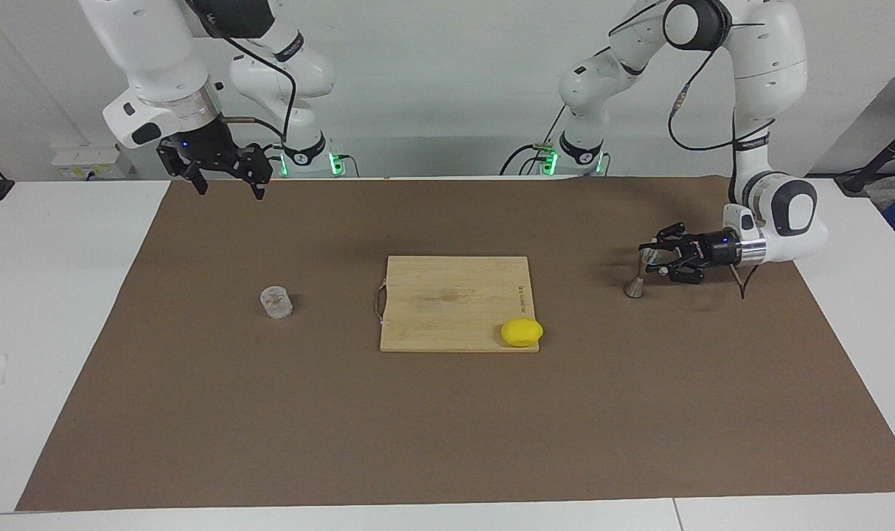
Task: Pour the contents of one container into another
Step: 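Carry the metal cup with the left gripper onto the cutting board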
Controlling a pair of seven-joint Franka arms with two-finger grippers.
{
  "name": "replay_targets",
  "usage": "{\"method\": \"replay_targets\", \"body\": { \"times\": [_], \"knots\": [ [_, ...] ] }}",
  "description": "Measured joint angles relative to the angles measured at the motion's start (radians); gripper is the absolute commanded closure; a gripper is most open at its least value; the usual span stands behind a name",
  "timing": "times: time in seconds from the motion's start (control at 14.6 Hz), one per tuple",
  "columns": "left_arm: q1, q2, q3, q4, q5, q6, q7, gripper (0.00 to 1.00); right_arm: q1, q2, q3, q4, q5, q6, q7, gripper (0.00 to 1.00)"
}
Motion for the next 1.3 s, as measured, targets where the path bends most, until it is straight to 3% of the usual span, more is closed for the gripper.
{"method": "replay_targets", "body": {
  "times": [0.48,0.75,0.96,1.3],
  "knots": [
    [-0.177,-0.033,-0.008,0.002,-0.136,-0.003,-0.201,0.83,0.000,0.000,0.000,0.000,0.000,0.000,-0.002,0.00],
    [-0.276,-0.083,-0.009,-0.078,-0.227,0.001,-0.244,0.82,0.000,0.000,0.000,-0.001,0.000,0.000,-0.004,0.00],
    [-0.362,-0.137,-0.009,-0.177,-0.315,0.080,-0.245,0.80,0.000,0.000,0.000,-0.001,0.000,0.000,-0.005,0.00],
    [-0.591,-0.197,-0.011,-0.272,-0.567,0.243,-0.243,0.80,-0.011,0.000,0.000,-0.001,0.000,0.032,-0.005,0.01]
  ]
}}
